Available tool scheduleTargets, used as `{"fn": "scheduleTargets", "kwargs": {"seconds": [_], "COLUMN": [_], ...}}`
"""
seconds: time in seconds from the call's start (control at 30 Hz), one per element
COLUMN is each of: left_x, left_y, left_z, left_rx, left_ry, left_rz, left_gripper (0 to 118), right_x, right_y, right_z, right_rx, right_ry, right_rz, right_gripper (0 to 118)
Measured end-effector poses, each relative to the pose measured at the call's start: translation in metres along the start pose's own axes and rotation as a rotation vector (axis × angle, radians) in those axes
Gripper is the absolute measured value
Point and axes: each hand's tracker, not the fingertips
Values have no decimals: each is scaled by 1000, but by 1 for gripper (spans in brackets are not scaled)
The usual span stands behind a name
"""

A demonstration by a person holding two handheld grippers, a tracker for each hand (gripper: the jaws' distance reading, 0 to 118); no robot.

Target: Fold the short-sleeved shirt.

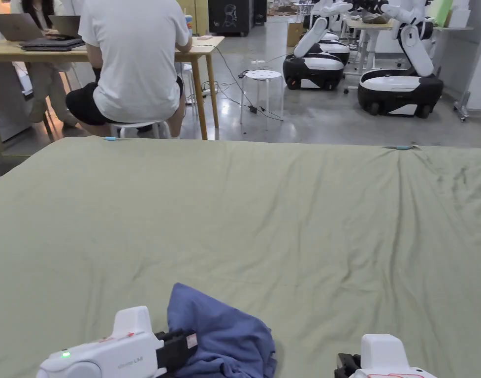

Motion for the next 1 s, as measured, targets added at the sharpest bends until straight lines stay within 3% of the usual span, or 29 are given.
{"fn": "scheduleTargets", "kwargs": {"seconds": [0.13,0.23,0.7,1.0], "left_x": [-35,-69,-251,-339], "left_y": [14,23,66,112], "left_z": [26,43,150,176], "left_rx": [40,75,109,96], "left_ry": [90,136,338,416], "left_rz": [3,11,97,82], "left_gripper": [25,25,25,25], "right_x": [-19,-53,-293,-392], "right_y": [8,24,88,105], "right_z": [-10,-21,-86,-112], "right_rx": [-7,4,36,37], "right_ry": [5,31,328,435], "right_rz": [37,109,333,398], "right_gripper": [0,0,0,0]}}
